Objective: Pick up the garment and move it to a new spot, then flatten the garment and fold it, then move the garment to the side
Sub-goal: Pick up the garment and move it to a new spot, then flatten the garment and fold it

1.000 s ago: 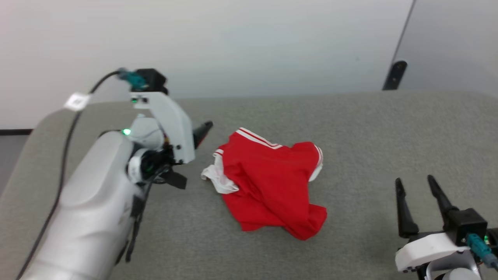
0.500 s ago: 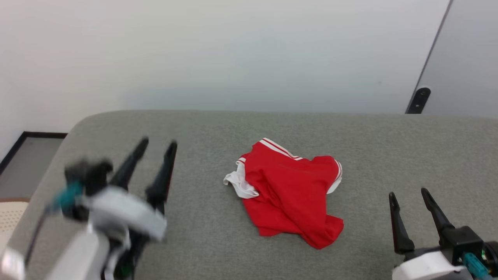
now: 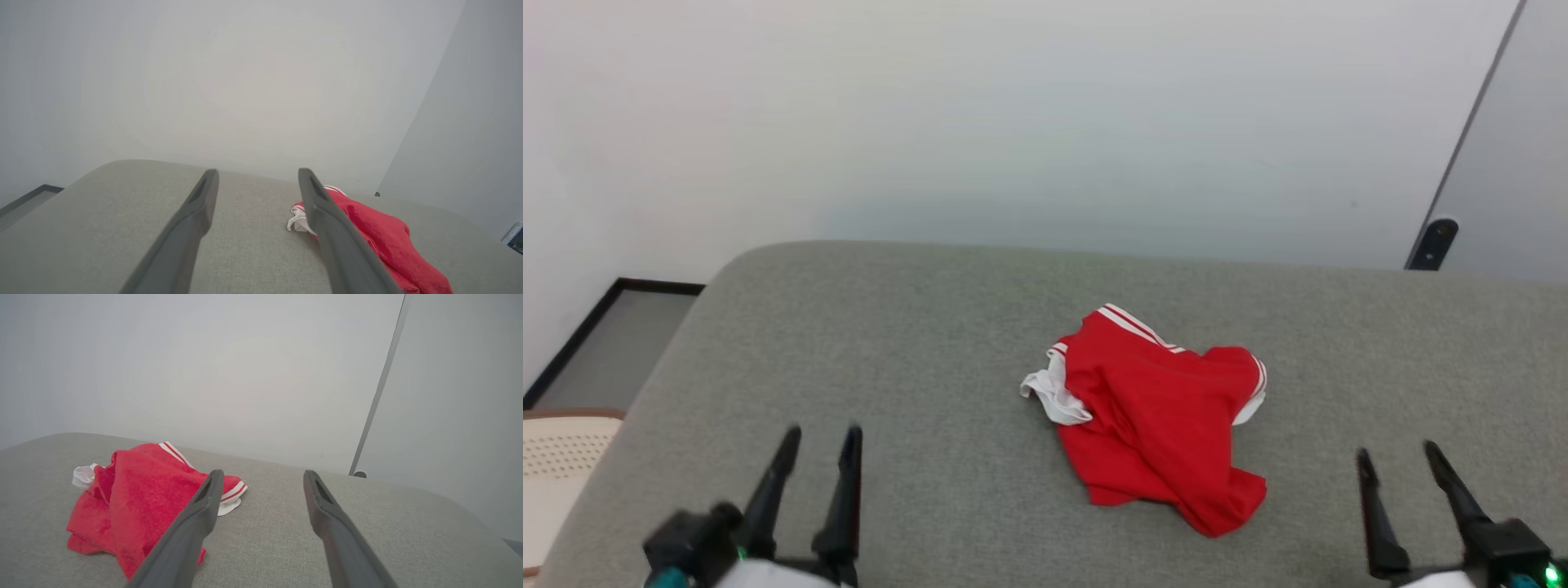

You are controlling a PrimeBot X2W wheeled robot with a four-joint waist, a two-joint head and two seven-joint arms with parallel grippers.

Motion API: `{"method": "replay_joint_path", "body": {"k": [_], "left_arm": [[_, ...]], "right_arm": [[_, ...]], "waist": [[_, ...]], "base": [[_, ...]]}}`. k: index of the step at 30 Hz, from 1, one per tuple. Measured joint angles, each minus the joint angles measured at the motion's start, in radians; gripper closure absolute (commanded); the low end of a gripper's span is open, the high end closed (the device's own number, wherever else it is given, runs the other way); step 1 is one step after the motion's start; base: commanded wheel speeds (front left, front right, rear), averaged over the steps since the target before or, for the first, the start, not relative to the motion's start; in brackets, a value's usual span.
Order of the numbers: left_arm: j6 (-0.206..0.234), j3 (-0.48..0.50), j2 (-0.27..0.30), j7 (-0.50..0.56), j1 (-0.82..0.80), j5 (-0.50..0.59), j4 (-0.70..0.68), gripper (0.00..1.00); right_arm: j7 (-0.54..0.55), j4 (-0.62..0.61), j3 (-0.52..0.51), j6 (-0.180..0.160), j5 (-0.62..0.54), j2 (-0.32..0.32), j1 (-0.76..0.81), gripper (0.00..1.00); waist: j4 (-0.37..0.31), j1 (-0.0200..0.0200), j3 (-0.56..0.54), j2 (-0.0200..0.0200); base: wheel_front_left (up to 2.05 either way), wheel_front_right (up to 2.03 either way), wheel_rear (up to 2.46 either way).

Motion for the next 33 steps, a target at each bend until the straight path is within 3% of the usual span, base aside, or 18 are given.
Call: {"method": "replay_joint_path", "body": {"k": [5,18,25,33], "left_arm": [[-0.060,0.025,-0.033,0.000,0.045,0.083,0.044,0.00],[-0.087,0.064,-0.058,0.000,0.053,0.149,0.121,0.00],[-0.090,0.002,-0.030,0.000,0.000,0.127,0.167,0.00],[-0.090,-0.021,0.010,0.026,-0.091,0.077,0.206,0.00]], "right_arm": [[0.000,-0.003,-0.049,0.000,0.006,0.000,0.036,0.00],[0.000,0.019,-0.119,0.000,-0.017,0.000,0.045,0.00],[0.000,0.020,-0.123,0.000,-0.036,0.000,0.004,0.00],[0.000,0.032,-0.095,0.000,-0.031,-0.001,-0.026,0.00]], "waist": [[0.018,0.0000,-0.023,0.0000],[0.009,0.0000,-0.032,0.0000],[-0.046,0.0000,-0.010,0.0000],[-0.160,0.0000,0.025,0.0000]], "base": [[0.00,0.00,0.00],[0.00,0.00,0.00],[0.00,0.00,0.00],[0.00,0.00,0.00]]}}
